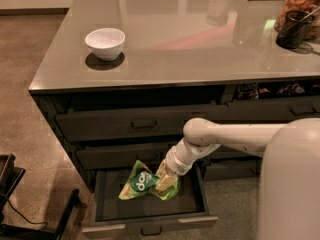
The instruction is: Pick green rice chip bag from bottom drawer and place on counter
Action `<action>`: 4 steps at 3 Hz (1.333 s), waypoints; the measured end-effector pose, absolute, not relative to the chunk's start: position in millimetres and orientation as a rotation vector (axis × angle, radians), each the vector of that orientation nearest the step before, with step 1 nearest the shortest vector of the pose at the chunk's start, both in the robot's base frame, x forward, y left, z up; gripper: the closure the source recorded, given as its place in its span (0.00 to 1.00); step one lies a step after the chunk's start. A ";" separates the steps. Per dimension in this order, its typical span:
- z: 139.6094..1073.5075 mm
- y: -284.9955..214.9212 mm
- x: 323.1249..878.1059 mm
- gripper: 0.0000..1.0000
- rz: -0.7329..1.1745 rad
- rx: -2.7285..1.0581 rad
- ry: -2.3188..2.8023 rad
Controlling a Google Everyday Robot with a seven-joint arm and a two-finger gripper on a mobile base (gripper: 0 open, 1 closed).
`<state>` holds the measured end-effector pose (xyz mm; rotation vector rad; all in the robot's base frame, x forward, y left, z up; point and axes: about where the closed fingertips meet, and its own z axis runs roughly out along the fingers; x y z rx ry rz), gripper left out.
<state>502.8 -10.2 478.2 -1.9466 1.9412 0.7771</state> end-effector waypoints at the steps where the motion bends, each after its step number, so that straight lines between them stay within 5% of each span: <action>1: 535.9 -22.4 500.1 1.00 0.752 -1.885 1.915; 4: 632.0 -44.1 506.2 1.00 0.747 -1.791 1.858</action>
Offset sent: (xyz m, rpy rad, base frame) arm 0.0129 -0.0477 0.2654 0.2006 -0.1840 -0.1183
